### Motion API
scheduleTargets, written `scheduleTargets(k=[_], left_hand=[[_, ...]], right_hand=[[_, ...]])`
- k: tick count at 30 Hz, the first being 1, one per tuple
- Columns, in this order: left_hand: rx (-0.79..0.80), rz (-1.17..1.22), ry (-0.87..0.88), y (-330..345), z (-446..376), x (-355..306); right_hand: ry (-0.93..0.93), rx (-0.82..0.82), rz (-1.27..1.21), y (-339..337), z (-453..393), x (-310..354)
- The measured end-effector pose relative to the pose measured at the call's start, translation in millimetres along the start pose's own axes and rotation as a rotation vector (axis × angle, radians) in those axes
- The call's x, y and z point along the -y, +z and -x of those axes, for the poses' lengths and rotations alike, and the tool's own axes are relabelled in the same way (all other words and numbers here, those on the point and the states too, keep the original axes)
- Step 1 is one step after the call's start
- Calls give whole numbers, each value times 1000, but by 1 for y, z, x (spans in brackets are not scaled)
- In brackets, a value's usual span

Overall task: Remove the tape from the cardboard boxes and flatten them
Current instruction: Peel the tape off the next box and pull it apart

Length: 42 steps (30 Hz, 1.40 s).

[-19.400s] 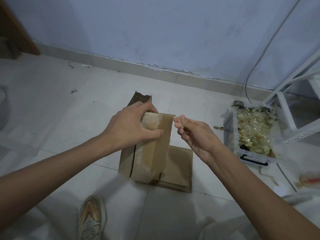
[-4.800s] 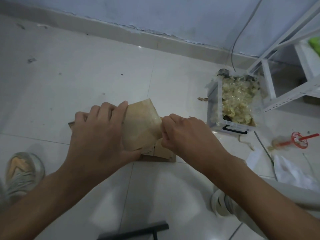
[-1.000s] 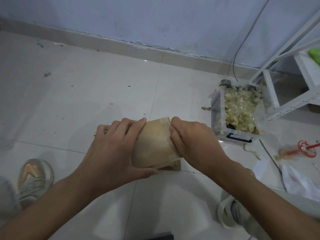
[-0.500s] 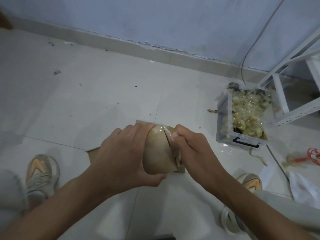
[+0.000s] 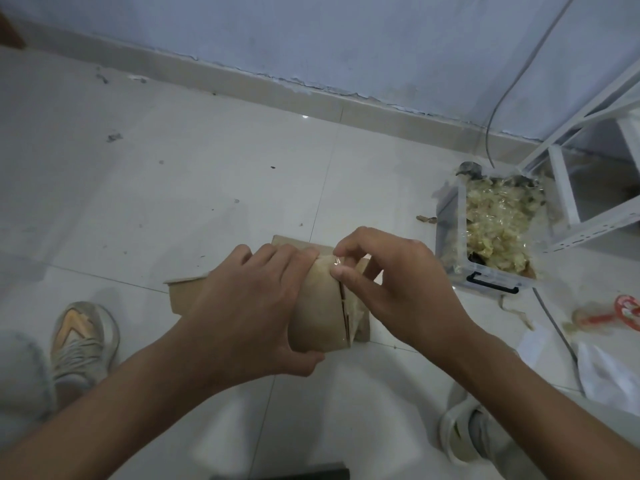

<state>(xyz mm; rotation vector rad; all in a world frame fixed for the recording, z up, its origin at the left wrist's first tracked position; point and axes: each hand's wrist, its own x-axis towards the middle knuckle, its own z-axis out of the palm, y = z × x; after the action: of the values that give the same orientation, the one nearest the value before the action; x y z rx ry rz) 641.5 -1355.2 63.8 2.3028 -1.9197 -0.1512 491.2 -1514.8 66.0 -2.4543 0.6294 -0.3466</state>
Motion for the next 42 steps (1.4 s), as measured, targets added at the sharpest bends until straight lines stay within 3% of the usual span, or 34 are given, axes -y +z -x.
scheduleTargets(k=[5,9,17,22,25,31,34,37,42], left_hand=[[4,-3,43,-3,-3,0],[15,19,64,-5,-4,0],[32,-38,18,-3,2,6],[33,40,1,-1,5,7],[19,30,9,-1,6,6],[20,-4,18,2,5,15],[47,-17,21,4,6,16],[28,-58,41,4,7,14],[-65,-204,66,5,6,5]], right_hand=[[-130,-3,256,5,4,4],[-179,-101,445,8,9,4],[-6,-166,68,5,5,-3],[111,-200,125,6,4,-3],[230,-228,-27,10,4,-1],[163,-13,-237,2,4,-8],[115,78,-141,2,4,-10],[122,-6,-125,2,3,-13],[444,-267,-362,11,4,-4]])
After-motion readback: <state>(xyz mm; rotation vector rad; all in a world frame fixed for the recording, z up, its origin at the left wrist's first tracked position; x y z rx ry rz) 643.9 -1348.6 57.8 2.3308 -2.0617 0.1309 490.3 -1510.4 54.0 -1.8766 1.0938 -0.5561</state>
